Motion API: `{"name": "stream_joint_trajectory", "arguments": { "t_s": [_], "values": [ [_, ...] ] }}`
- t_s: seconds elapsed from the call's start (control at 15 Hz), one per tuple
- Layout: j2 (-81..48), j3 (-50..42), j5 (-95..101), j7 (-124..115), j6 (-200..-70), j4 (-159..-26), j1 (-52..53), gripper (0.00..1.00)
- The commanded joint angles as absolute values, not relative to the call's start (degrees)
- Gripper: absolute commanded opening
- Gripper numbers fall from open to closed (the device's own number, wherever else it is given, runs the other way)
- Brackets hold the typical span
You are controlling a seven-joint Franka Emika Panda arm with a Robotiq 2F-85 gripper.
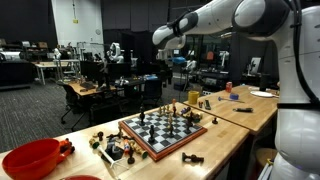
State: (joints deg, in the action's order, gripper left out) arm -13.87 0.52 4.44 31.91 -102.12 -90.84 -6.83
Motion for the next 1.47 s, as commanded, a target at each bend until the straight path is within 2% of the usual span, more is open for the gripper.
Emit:
{"name": "stream_joint_trajectory", "arguments": {
  "t_s": [0.0,0.4,0.87,1.4],
  "values": [
    [-12.3,0.0,4.9,31.2,-103.9,-92.5,-6.2,1.00],
    [-3.1,-1.0,3.3,20.8,-117.1,-105.3,-6.2,1.00],
    [6.1,-1.3,4.7,19.4,-115.8,-119.9,-5.0,1.00],
    [2.5,-2.0,4.3,19.5,-115.7,-116.9,-4.6,1.00]
  ]
}}
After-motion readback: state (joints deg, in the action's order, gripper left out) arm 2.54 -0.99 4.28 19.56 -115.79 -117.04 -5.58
